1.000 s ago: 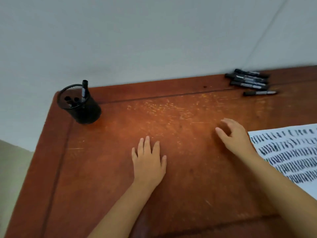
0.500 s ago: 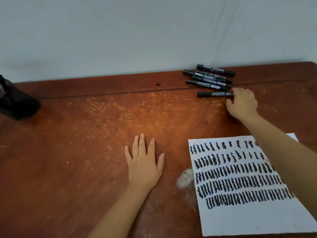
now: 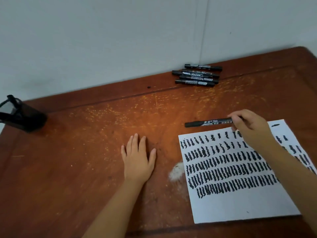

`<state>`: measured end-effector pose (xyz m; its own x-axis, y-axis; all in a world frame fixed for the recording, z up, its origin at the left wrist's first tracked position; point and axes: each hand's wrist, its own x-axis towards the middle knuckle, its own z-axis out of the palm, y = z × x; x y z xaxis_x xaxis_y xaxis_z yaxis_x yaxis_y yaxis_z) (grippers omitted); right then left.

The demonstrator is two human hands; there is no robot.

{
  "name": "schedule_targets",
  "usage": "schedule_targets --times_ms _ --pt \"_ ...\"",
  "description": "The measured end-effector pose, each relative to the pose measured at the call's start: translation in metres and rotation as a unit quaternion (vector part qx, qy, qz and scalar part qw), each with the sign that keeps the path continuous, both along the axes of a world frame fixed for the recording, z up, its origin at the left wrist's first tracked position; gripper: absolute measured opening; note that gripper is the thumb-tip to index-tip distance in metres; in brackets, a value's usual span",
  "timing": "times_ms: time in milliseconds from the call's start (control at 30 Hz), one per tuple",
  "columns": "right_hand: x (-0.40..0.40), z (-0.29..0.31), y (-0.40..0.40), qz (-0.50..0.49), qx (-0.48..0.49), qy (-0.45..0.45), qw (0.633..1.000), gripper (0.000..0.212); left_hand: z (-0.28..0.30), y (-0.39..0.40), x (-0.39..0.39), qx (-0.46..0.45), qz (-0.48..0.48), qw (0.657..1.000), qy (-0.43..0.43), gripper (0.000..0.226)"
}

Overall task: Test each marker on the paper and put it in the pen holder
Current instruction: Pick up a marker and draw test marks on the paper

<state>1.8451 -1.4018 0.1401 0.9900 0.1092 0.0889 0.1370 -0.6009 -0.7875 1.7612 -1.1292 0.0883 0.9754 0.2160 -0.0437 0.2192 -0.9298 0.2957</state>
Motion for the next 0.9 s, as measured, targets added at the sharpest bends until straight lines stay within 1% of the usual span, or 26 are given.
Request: schedule_targets --times_ms 67,133,200,267,300,333,367,433,467,567,600,667,700,767,800,833,900 --pt "-0.031 0.005 0.003 -0.022 0.047 0.0 0.999 0.02 0.001 0.0 -0.003 -0.009 -0.004 1.0 -0.017 0.073" --pt "-0.06 0.008 0.007 -0.034 0.087 0.012 0.996 0.026 0.005 -0.002 -0.004 -0.022 -0.022 0.999 -0.04 0.065" --pt "-0.085 0.006 0.013 -0.027 0.103 0.019 0.994 0.028 0.012 -0.007 -0.01 -0.044 -0.054 0.994 -0.089 0.055" --pt "-0.107 0.003 0.018 -0.024 0.116 0.008 0.993 0.024 0.022 -0.019 -0.023 -0.1 -0.11 0.976 -0.158 0.047" --pt "-0.119 0.003 0.02 -0.027 0.124 0.005 0.992 0.021 0.028 -0.028 -0.034 -0.141 -0.144 0.964 -0.175 0.043" --pt "-0.131 0.002 0.021 -0.028 0.133 0.002 0.991 0.021 0.034 -0.038 -0.046 -0.175 -0.185 0.951 -0.175 0.038" --pt "-0.142 0.003 0.023 -0.027 0.147 0.001 0.989 0.022 0.037 -0.046 -0.059 -0.187 -0.231 0.94 -0.167 0.032" --pt "-0.163 0.005 0.027 -0.023 0.187 0.012 0.982 0.023 0.031 -0.058 -0.081 -0.159 -0.304 0.927 -0.154 0.025" --pt "-0.172 0.004 0.029 -0.024 0.214 0.019 0.976 0.023 0.027 -0.061 -0.09 -0.144 -0.32 0.925 -0.147 0.024" --pt "-0.188 -0.001 0.035 -0.04 0.311 0.071 0.947 0.02 0.021 -0.067 -0.106 -0.109 -0.319 0.936 -0.105 0.025" --pt "-0.19 -0.004 0.038 -0.036 0.33 0.099 0.938 0.016 0.022 -0.068 -0.11 -0.099 -0.321 0.938 -0.09 0.025" --pt "-0.193 -0.012 0.042 -0.034 0.352 0.156 0.922 0.02 0.023 -0.07 -0.117 -0.096 -0.335 0.935 -0.069 0.024" --pt "-0.194 -0.015 0.044 -0.037 0.375 0.18 0.909 0.023 0.023 -0.07 -0.119 -0.089 -0.343 0.932 -0.076 0.025" --pt "-0.196 -0.02 0.046 -0.042 0.447 0.206 0.869 0.031 0.024 -0.069 -0.122 -0.078 -0.355 0.928 -0.078 0.026" --pt "-0.197 -0.022 0.047 -0.042 0.469 0.212 0.857 0.03 0.022 -0.068 -0.122 -0.073 -0.354 0.929 -0.081 0.025" --pt "-0.198 -0.023 0.047 -0.045 0.467 0.216 0.856 0.026 0.022 -0.067 -0.122 -0.064 -0.357 0.928 -0.08 0.024" --pt "-0.201 -0.025 0.046 -0.037 0.433 0.211 0.875 0.018 0.029 -0.073 -0.124 -0.058 -0.37 0.926 -0.051 0.022"
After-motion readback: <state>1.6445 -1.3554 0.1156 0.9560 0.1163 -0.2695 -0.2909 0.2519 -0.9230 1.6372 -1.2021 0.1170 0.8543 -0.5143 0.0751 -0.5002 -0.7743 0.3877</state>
